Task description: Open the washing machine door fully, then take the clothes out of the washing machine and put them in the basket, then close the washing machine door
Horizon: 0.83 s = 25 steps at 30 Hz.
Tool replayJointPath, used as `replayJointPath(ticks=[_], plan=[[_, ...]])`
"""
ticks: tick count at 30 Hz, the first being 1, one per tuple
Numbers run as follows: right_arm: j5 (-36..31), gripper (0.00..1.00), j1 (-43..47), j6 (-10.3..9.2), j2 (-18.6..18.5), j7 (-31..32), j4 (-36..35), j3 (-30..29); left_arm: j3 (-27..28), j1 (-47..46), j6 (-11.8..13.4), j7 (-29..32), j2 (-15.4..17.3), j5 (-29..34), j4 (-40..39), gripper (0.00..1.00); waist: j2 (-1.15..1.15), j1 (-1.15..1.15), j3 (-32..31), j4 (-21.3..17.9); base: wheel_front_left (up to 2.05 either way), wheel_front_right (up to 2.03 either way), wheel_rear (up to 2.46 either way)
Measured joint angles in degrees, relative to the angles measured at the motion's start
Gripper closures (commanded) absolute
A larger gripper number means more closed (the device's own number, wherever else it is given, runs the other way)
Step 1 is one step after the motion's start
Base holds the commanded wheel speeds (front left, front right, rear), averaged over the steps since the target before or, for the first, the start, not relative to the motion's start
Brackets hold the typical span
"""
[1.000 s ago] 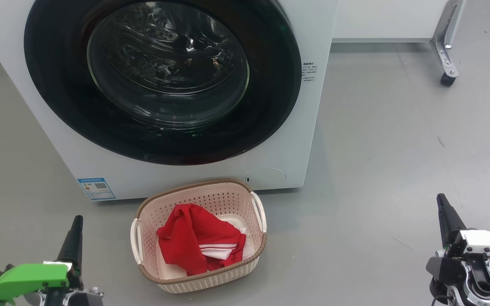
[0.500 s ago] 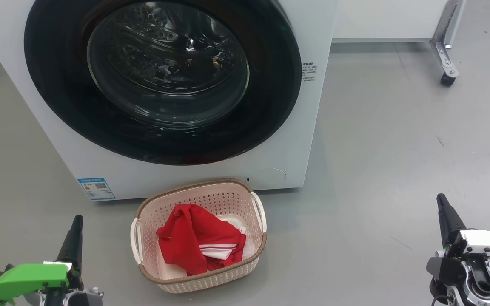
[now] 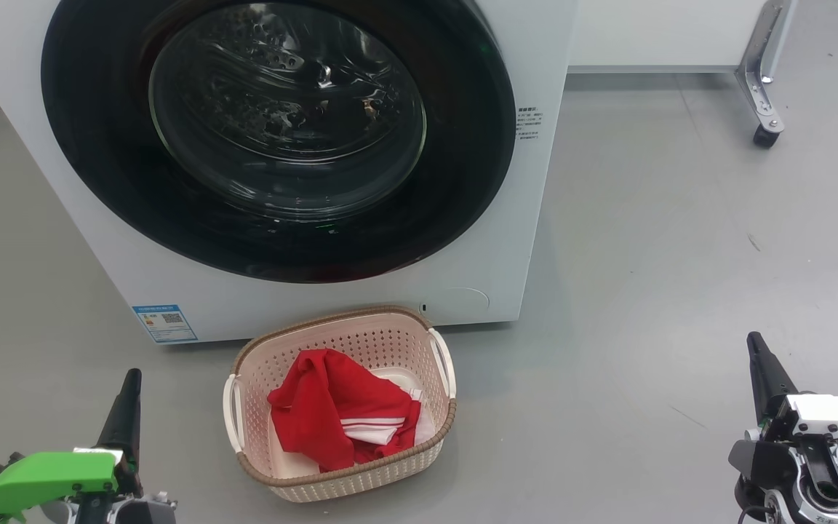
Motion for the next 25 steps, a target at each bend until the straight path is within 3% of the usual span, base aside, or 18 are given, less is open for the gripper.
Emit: replayJointPath(ticks=[25], plan=[[-0.01,1.00,-0.03,0.02,0.01,0.01,0.22,-0.04,0.12,-0.02,0.00,0.01,0.00,0.00,0.11,1.00,0.00,0.00,-0.01,0.00,0.00,0.00,0.00]])
